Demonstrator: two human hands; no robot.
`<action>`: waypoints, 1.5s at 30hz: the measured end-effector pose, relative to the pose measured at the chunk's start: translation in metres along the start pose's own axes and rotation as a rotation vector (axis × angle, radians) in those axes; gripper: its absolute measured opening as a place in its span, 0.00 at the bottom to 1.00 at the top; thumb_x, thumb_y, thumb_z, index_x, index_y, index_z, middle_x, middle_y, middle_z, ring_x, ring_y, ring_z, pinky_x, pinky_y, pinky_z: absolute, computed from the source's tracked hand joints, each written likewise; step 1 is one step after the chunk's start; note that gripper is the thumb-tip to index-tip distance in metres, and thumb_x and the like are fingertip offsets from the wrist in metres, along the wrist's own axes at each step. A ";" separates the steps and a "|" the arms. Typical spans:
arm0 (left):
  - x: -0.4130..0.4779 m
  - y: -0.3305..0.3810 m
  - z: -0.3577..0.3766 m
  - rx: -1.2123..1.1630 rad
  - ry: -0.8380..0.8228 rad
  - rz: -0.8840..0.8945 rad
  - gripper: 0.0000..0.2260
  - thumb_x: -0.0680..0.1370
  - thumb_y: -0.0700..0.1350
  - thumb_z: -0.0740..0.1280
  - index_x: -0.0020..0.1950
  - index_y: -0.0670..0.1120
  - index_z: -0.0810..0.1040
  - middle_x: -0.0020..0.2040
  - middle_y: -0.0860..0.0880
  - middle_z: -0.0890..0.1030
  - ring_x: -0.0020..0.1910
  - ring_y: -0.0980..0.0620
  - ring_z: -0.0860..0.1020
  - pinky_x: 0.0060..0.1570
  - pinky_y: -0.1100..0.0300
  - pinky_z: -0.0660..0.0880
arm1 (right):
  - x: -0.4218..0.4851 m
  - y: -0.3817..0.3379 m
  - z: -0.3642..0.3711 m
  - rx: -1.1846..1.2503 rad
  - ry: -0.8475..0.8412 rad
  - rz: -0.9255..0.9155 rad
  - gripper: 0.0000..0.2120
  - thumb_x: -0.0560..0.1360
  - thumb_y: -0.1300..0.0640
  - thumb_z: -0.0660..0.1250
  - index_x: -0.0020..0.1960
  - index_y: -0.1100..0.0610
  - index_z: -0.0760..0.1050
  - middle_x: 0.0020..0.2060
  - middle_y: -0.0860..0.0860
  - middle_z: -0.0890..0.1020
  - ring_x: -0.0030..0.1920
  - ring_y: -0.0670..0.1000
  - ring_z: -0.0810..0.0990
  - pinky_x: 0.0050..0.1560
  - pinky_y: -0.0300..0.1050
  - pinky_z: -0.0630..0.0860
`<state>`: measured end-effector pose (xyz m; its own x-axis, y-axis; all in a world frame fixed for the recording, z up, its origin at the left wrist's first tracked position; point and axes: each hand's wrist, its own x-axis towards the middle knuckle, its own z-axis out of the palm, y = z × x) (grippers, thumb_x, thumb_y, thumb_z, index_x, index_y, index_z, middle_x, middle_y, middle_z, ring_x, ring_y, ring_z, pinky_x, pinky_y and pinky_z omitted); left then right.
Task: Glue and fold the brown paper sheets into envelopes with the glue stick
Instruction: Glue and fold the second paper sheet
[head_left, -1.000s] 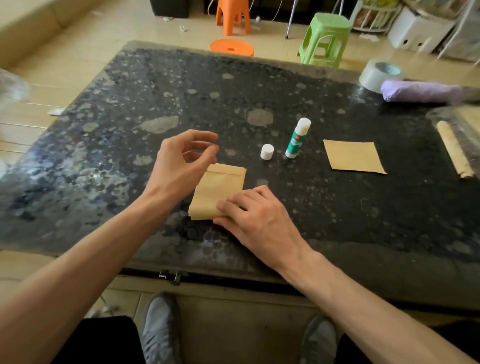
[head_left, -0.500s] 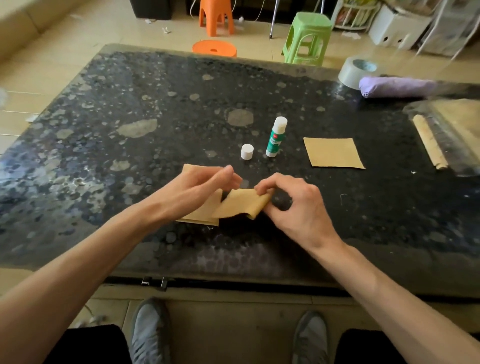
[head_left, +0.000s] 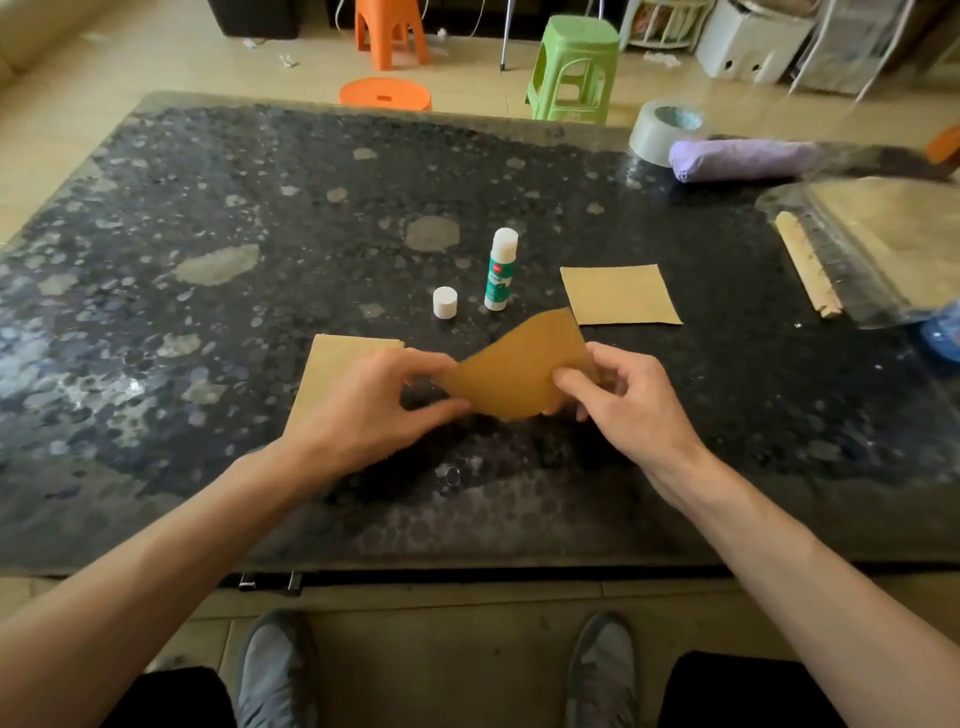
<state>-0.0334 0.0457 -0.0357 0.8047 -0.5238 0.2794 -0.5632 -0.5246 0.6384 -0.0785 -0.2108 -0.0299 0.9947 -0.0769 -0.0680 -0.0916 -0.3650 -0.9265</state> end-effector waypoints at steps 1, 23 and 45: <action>0.002 0.005 -0.001 -0.102 0.040 -0.073 0.05 0.76 0.44 0.77 0.50 0.50 0.85 0.39 0.68 0.82 0.40 0.67 0.80 0.44 0.72 0.72 | -0.001 -0.004 -0.001 0.082 -0.009 0.062 0.06 0.82 0.58 0.68 0.53 0.58 0.84 0.42 0.51 0.87 0.40 0.47 0.86 0.41 0.42 0.77; -0.002 -0.007 0.027 0.159 -0.030 -0.111 0.27 0.76 0.54 0.74 0.73 0.55 0.71 0.44 0.60 0.75 0.39 0.60 0.75 0.42 0.58 0.76 | 0.008 0.002 -0.020 -0.529 -0.050 0.311 0.15 0.72 0.41 0.78 0.37 0.51 0.84 0.32 0.46 0.84 0.37 0.46 0.82 0.38 0.41 0.74; -0.014 -0.019 0.024 0.327 -0.079 -0.052 0.30 0.75 0.70 0.61 0.70 0.56 0.80 0.63 0.57 0.74 0.61 0.55 0.70 0.61 0.61 0.64 | 0.092 -0.012 0.035 -0.242 0.221 -0.158 0.28 0.72 0.47 0.80 0.68 0.51 0.77 0.57 0.45 0.83 0.56 0.42 0.82 0.55 0.37 0.78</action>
<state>-0.0387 0.0469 -0.0696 0.8239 -0.5348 0.1878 -0.5628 -0.7324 0.3833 0.0157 -0.1814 -0.0379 0.9659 -0.1906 0.1750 0.0280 -0.5954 -0.8029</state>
